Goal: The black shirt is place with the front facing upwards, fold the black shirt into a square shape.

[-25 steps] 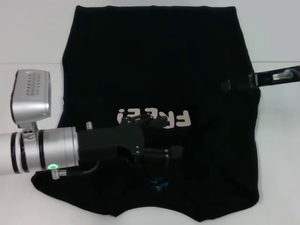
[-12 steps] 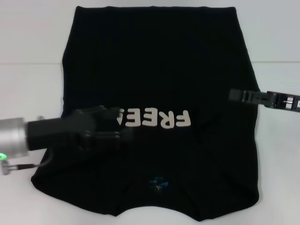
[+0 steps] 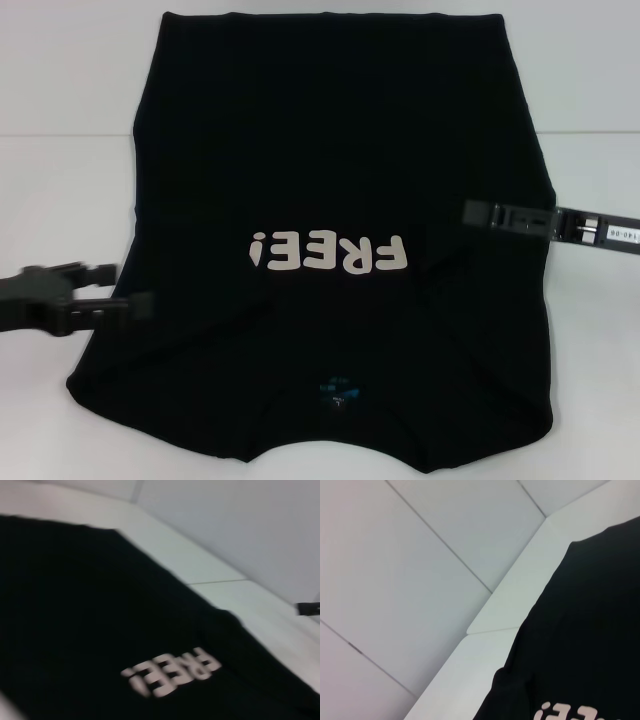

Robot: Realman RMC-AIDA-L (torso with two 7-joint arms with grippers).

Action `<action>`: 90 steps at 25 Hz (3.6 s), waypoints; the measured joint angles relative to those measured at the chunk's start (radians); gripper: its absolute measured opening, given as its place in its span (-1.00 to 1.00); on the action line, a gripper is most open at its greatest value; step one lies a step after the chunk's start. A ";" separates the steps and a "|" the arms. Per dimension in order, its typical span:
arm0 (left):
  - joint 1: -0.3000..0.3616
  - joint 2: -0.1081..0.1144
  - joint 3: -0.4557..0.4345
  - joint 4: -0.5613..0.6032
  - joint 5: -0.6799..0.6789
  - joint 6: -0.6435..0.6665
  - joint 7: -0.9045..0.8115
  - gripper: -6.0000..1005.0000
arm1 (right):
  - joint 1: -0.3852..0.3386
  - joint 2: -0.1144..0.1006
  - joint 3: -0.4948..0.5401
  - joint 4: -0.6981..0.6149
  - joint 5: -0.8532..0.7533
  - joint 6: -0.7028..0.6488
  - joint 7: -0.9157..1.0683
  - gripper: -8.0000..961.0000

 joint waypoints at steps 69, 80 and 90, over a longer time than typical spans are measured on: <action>-0.038 0.026 -0.037 -0.070 0.331 -0.118 -0.347 -0.30 | 0.023 -0.047 0.058 -0.007 0.014 -0.006 -0.001 0.95; -0.043 0.028 -0.037 -0.069 0.330 -0.110 -0.347 -0.97 | 0.026 -0.131 0.046 0.001 -0.228 -0.031 0.171 0.95; -0.043 0.018 -0.044 -0.073 0.323 -0.113 -0.340 -0.97 | 0.005 -0.181 0.044 0.024 -0.425 -0.180 0.291 0.83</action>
